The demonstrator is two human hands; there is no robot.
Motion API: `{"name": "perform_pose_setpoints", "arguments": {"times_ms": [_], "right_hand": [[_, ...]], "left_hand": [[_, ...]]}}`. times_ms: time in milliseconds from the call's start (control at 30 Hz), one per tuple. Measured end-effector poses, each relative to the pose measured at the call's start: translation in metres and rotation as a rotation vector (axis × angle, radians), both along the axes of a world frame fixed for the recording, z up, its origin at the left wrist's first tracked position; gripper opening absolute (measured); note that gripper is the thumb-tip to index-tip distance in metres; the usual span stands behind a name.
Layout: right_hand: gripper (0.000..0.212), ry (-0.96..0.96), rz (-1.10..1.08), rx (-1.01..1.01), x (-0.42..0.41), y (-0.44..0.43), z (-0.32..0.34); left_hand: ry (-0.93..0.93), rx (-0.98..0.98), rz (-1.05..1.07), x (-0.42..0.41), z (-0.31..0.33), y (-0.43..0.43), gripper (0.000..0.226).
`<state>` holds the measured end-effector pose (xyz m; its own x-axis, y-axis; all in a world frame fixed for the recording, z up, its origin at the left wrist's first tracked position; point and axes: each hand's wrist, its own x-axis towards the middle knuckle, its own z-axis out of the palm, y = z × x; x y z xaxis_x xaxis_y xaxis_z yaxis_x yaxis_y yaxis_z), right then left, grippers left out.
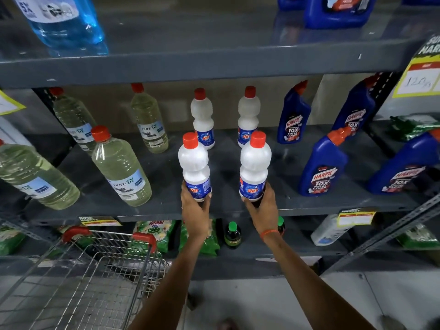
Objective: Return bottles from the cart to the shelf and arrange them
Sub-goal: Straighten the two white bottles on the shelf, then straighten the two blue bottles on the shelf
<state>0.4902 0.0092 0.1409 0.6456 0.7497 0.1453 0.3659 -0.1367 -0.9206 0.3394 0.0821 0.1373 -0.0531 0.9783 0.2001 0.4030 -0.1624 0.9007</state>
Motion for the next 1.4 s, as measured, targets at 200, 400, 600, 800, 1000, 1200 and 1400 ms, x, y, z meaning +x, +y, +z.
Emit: {"name": "perform_pose_setpoints", "arguments": {"times_ms": [200, 400, 600, 800, 1000, 1200, 1400], "right_hand": [[0.076, 0.041, 0.015, -0.001, 0.002, 0.0, 0.002], [0.077, -0.017, 0.065, 0.051, 0.015, -0.017, 0.017], [0.049, -0.235, 0.027, 0.263, 0.079, -0.065, 0.036], [0.052, -0.252, -0.154, 0.278, 0.167, -0.115, 0.026], [0.086, -0.182, -0.372, 0.146, 0.242, -0.138, 0.016], [0.118, -0.036, -0.382, -0.008, 0.286, -0.127, 0.017], [0.116, 0.023, -0.436, 0.008, 0.294, -0.118, 0.014]], "left_hand": [[-0.022, 0.005, -0.02, 0.0, 0.004, -0.001, 0.077], [0.202, 0.122, 0.111, 0.034, 0.017, -0.038, 0.096], [0.276, 0.421, -0.126, 0.141, 0.05, -0.109, 0.072], [0.111, 0.244, -0.289, 0.233, 0.042, -0.134, 0.103], [0.008, -0.046, -0.113, 0.29, 0.041, -0.134, 0.139], [-0.109, -0.106, 0.085, 0.309, 0.043, -0.123, 0.132], [-0.113, -0.067, 0.142, 0.31, 0.042, -0.117, 0.111]]}}
